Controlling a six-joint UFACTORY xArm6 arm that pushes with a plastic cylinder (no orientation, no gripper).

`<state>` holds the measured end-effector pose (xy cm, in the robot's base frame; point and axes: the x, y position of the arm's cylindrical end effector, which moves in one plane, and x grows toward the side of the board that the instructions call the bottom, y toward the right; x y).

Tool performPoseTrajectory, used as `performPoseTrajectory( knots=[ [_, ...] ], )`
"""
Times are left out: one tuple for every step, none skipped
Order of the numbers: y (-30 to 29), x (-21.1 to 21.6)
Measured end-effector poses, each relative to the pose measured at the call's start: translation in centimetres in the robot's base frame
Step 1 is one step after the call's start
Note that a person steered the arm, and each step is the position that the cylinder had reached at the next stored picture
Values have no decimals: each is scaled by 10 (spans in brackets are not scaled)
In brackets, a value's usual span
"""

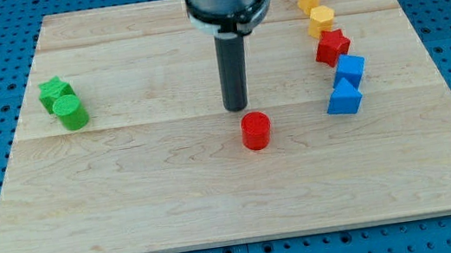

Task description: Place your arm at the right center of the board

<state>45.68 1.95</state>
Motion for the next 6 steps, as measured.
performPoseTrajectory(
  knots=[
    [37, 45],
    [83, 3],
    [99, 30],
    [61, 75],
    [85, 78],
    [115, 109]
  ],
)
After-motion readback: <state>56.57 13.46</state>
